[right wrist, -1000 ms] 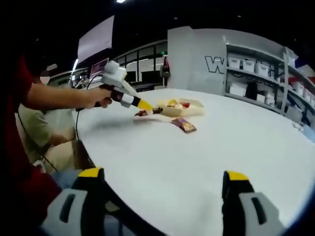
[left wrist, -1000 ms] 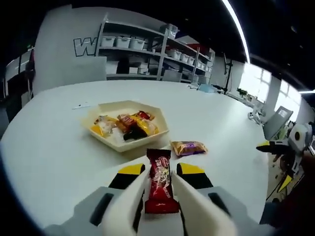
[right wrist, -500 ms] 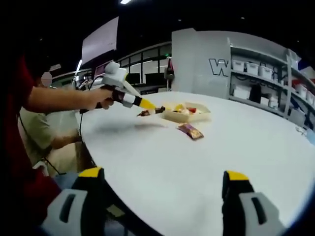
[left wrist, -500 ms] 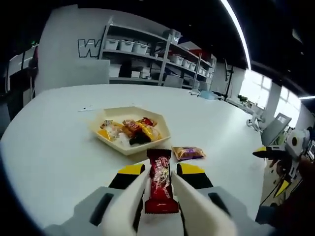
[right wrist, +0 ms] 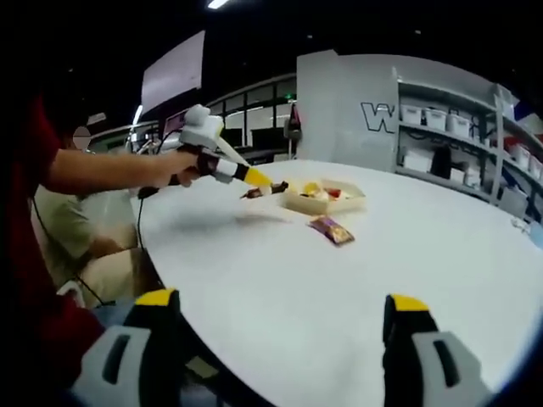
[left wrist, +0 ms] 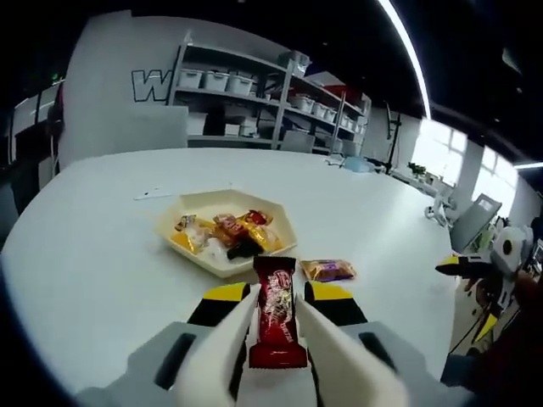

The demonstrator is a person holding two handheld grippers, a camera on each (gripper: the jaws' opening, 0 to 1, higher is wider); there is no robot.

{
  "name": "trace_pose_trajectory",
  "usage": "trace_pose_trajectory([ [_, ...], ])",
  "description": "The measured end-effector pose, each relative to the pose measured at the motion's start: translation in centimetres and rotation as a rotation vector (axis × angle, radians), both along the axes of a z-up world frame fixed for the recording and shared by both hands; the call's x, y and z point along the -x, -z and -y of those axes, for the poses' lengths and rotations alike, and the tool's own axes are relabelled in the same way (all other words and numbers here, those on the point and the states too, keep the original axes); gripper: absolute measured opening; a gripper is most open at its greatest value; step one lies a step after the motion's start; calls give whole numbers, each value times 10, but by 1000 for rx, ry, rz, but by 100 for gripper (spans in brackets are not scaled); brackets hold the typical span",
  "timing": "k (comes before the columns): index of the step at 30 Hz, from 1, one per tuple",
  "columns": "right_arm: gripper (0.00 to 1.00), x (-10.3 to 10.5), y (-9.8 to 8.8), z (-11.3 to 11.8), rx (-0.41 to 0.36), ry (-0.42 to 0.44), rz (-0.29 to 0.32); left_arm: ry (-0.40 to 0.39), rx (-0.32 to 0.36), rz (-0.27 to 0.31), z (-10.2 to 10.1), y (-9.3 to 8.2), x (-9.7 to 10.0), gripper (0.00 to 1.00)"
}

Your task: Place the target food into the container with the food tongs after gripping and lifting it, then release it inside without dropping or visibly crushing the food.

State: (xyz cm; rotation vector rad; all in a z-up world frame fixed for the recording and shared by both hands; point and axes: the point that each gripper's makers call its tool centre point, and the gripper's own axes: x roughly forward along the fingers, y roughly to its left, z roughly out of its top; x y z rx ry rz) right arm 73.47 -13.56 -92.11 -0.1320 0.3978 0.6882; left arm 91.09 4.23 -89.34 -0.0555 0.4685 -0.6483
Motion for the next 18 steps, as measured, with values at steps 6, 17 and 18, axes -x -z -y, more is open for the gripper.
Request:
trace_pose_trajectory([
  [6, 99, 0, 0, 2, -8, 5, 3, 2, -5, -1, 1, -1, 0, 23],
  [17, 99, 1, 1, 5, -26, 10, 5, 4, -7, 1, 7, -10, 1, 23],
  [18, 99, 1, 2, 5, -26, 10, 4, 4, -8, 0, 8, -10, 0, 23],
])
